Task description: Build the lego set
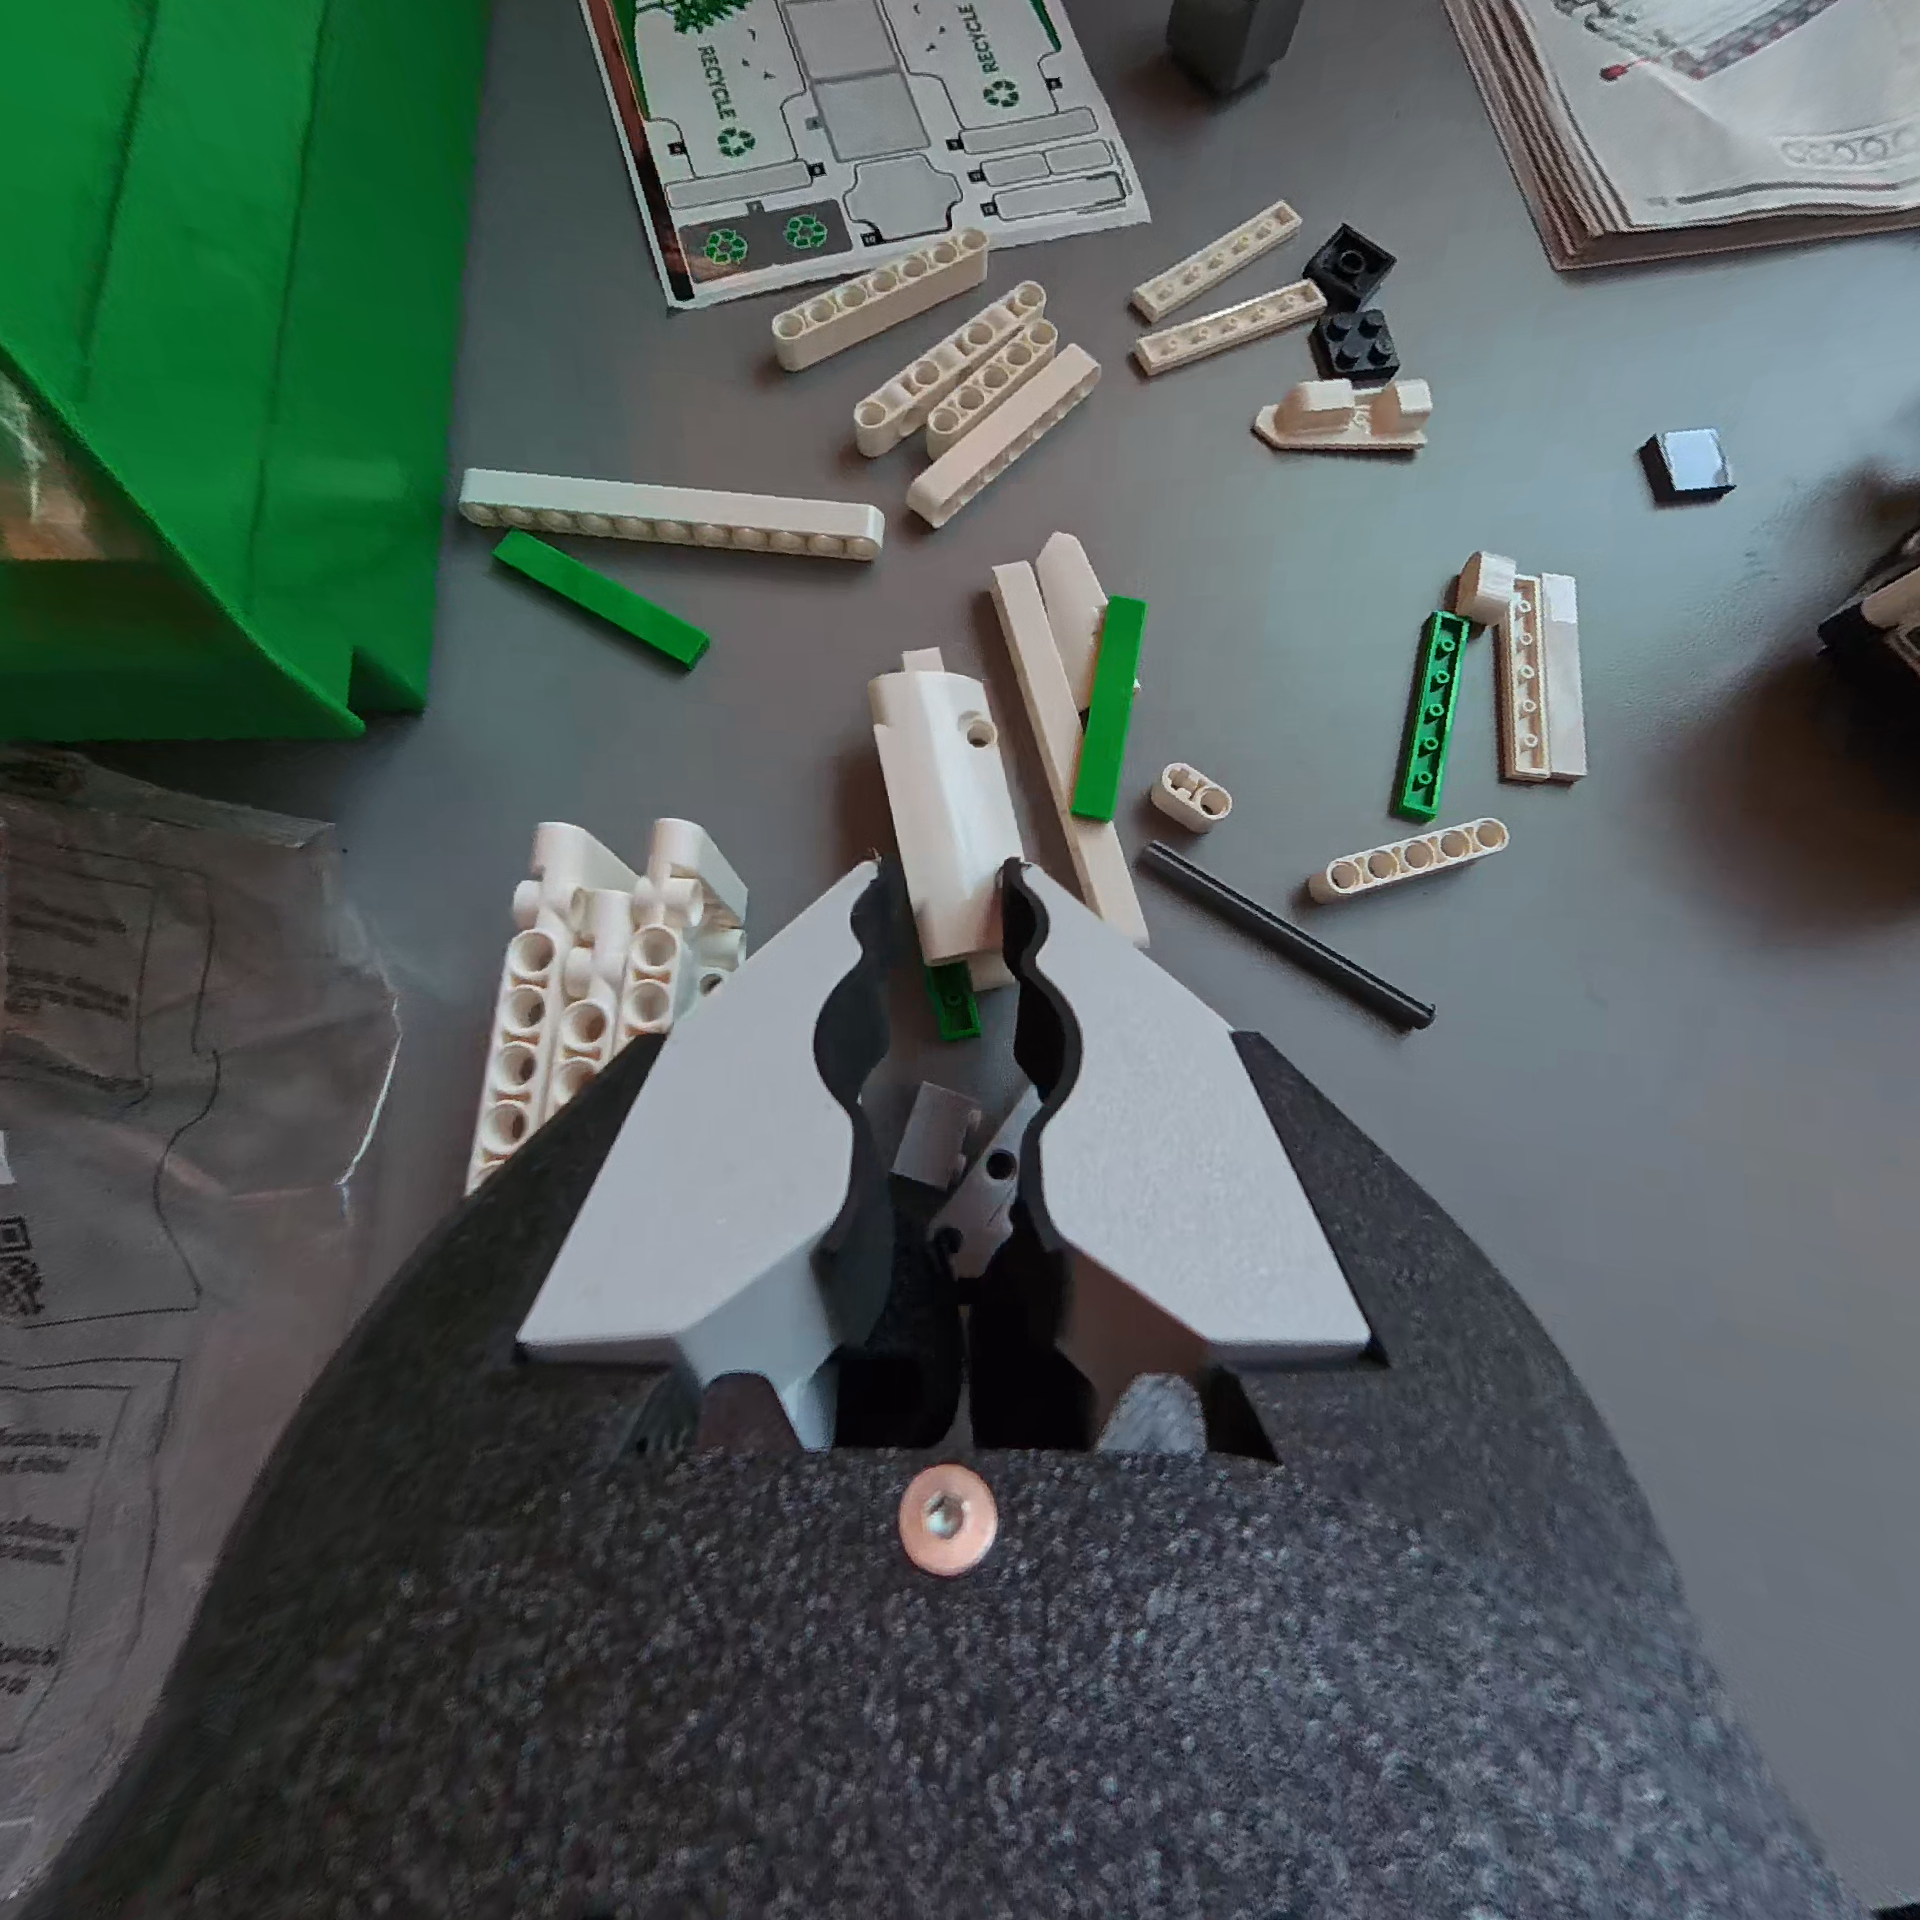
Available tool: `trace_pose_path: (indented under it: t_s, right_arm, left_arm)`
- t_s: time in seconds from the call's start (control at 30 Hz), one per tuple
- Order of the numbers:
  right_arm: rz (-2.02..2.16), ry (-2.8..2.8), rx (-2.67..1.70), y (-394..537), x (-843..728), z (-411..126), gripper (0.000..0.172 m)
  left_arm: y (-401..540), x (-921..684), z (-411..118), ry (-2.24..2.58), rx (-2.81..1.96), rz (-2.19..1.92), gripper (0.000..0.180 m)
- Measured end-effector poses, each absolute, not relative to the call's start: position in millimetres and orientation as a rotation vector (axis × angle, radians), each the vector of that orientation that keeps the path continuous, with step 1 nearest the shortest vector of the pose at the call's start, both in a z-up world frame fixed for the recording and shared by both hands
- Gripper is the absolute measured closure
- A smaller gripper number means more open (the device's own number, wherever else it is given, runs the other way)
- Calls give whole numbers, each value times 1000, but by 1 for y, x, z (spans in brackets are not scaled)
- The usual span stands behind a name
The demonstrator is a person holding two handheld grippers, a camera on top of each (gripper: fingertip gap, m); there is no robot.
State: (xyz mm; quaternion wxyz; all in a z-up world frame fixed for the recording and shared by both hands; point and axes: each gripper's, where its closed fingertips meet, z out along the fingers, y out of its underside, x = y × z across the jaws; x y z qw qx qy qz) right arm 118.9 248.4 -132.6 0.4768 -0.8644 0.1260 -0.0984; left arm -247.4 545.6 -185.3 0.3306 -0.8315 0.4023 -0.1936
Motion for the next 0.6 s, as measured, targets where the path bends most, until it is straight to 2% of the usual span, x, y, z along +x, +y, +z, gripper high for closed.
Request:
trace_pose_path:
  t_s: [0.43, 0.6]
  right_arm:
    - [-255, 282, -2120, 252, 107, -129, 150]
    - [-238, 298, -2120, 250, 110, -132, 150]
  left_arm:
    - [578, -256, -130, 896, -2011, -523, 165]
    - [548, -211, -136, 985, -2027, -777, 165]
